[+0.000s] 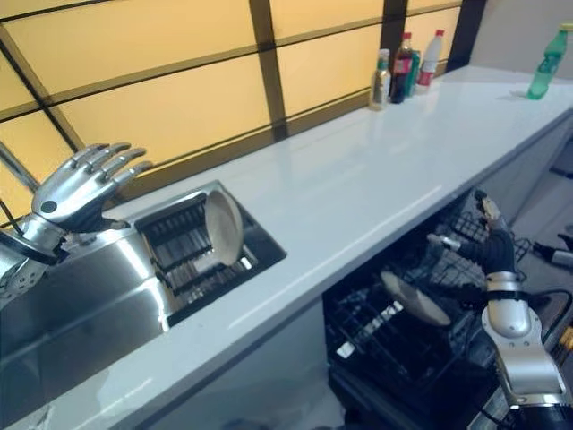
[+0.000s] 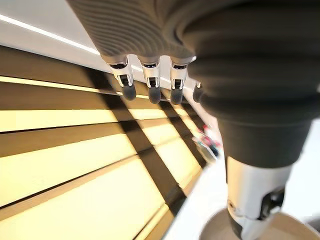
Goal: Pick up plates and place into dishwasher.
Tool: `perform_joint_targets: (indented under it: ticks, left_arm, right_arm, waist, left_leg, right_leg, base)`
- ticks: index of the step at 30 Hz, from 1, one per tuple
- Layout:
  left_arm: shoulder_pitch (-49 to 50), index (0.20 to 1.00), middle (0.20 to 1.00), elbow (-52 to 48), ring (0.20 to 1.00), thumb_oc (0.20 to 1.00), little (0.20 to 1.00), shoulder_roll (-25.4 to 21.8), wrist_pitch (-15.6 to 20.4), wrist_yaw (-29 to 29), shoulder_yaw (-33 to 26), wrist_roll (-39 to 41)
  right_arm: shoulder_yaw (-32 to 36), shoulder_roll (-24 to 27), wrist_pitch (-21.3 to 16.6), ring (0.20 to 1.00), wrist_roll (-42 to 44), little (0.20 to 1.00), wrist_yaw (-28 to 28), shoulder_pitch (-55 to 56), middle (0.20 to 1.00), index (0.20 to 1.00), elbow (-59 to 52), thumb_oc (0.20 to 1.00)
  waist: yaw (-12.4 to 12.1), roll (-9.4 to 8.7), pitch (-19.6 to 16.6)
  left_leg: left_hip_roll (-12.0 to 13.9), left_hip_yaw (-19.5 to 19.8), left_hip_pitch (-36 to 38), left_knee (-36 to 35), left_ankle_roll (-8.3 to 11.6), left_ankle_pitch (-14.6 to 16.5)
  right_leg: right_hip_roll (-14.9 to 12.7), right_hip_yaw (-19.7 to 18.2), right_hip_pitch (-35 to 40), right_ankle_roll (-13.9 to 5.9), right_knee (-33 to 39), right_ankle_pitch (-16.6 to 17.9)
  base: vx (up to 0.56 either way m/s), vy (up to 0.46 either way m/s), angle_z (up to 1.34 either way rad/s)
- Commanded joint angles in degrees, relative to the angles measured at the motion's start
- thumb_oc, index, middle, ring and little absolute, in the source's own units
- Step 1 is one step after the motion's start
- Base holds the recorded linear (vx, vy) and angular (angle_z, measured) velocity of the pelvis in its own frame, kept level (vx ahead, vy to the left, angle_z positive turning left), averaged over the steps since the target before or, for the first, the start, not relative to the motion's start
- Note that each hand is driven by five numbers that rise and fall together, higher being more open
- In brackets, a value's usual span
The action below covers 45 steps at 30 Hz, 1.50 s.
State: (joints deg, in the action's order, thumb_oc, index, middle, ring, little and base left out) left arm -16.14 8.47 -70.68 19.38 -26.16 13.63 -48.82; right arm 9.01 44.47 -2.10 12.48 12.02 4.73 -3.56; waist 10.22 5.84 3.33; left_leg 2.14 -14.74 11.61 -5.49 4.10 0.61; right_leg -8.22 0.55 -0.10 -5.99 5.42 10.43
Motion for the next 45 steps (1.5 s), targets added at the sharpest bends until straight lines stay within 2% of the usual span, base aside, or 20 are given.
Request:
perform_joint_targets:
  ticks: [1, 8, 13, 20, 32, 37, 42, 45]
  left_arm:
    - [-7.8, 1.000, 1.000, 2.8, 1.000, 1.000, 1.000, -2.7, -3.3, -1.5, 0.6, -1.2]
    - [-12.0, 1.000, 1.000, 7.5, 1.000, 1.000, 1.000, 0.5, -5.6, -0.4, 7.0, -1.7]
    - [-12.2, 1.000, 1.000, 7.7, 1.000, 1.000, 1.000, 1.4, -6.6, 4.5, 9.5, -2.3]
    - [-14.1, 1.000, 1.000, 12.9, 1.000, 1.000, 1.000, 1.2, -9.6, 4.9, 11.8, -0.1]
    - [-14.1, 1.000, 1.000, 20.2, 1.000, 1.000, 1.000, 6.4, -12.7, 6.9, 12.3, -1.9]
    - [-13.8, 1.000, 1.000, 21.5, 1.000, 1.000, 1.000, 7.3, -14.6, 5.6, 11.9, -1.6]
    - [-14.4, 1.000, 1.000, 24.0, 1.000, 1.000, 1.000, 8.8, -18.4, -3.1, 10.6, -1.8]
    - [-14.0, 1.000, 1.000, 24.9, 1.000, 1.000, 1.000, 9.7, -19.5, -5.6, 9.9, -2.2]
  right_arm:
    - [0.0, 5.0, -2.9, 1.000, 1.5, 1.000, -1.3, -6.1, 1.000, 1.000, -2.9, 1.000]
    - [-1.4, 7.6, -1.9, 1.000, 1.6, 1.000, -3.3, -8.0, 1.000, 1.000, -2.6, 1.000]
    - [-1.4, 9.7, -1.1, 1.000, 1.4, 1.000, -4.7, -9.5, 1.000, 1.000, -1.8, 1.000]
    - [-1.7, 11.5, -0.8, 1.000, 0.7, 1.000, -4.7, -11.4, 1.000, 1.000, -1.1, 1.000]
    - [-2.4, 14.4, 1.8, 1.000, 0.5, 1.000, -6.3, -16.3, 1.000, 1.000, -1.2, 1.000]
    - [-2.3, 14.8, 2.4, 1.000, 0.5, 1.000, -6.2, -16.5, 1.000, 1.000, -2.2, 1.000]
    - [-2.4, 14.9, 2.2, 1.000, 0.3, 1.000, -6.6, -17.4, 1.000, 1.000, -2.1, 1.000]
    - [-2.1, 15.0, 1.9, 1.000, 0.0, 1.000, -7.1, -17.1, 1.000, 1.000, -2.2, 1.000]
  waist:
    - [1.9, 2.27, 3.0]
    - [4.4, 5.38, 5.4]
    - [5.4, 7.06, 7.2]
    - [6.1, 7.93, 8.5]
    - [7.5, 9.37, 11.8]
    - [7.9, 9.57, 12.6]
    - [8.2, 9.81, 13.3]
    - [8.5, 10.01, 13.5]
  left_leg:
    - [-5.8, -1.0, -1.8, 2.0, -6.26, 5.8]
    - [-6.8, -2.6, -2.5, 2.8, -6.25, 5.8]
    - [-7.1, -3.1, -3.5, 3.9, -6.02, 5.7]
    - [-7.3, -3.4, -4.7, 4.3, -5.62, 5.4]
    - [-7.7, -3.5, -7.4, 4.9, -4.85, 4.0]
    - [-7.8, -3.7, -8.1, 4.8, -4.76, 3.7]
    - [-7.8, -3.8, -9.0, 4.8, -4.50, 3.3]
    - [-7.9, -3.9, -9.3, 4.9, -4.44, 3.1]
  right_leg:
    - [2.1, -0.5, 1.9, -1.96, -4.3, -9.4]
    - [1.7, -2.6, -0.1, -2.07, -5.8, -9.8]
    - [1.7, -3.7, -1.4, -1.75, -6.8, -10.2]
    - [1.8, -3.9, -2.6, -1.37, -6.6, -10.0]
    - [1.4, -4.7, -5.8, -0.69, -8.2, -10.5]
    - [1.4, -4.9, -6.6, -0.46, -8.1, -10.4]
    - [1.4, -5.3, -7.7, -0.17, -8.4, -10.5]
    - [1.4, -5.5, -8.1, -0.07, -8.7, -10.5]
  base:
    - [0.07, 0.070, -0.13]
    - [0.08, 0.077, -0.16]
    - [0.07, 0.065, -0.15]
    - [0.03, 0.040, -0.09]
    - [0.00, 0.065, -0.04]
    - [0.00, 0.016, 0.00]
    - [0.00, 0.030, -0.02]
    - [0.03, 0.044, -0.04]
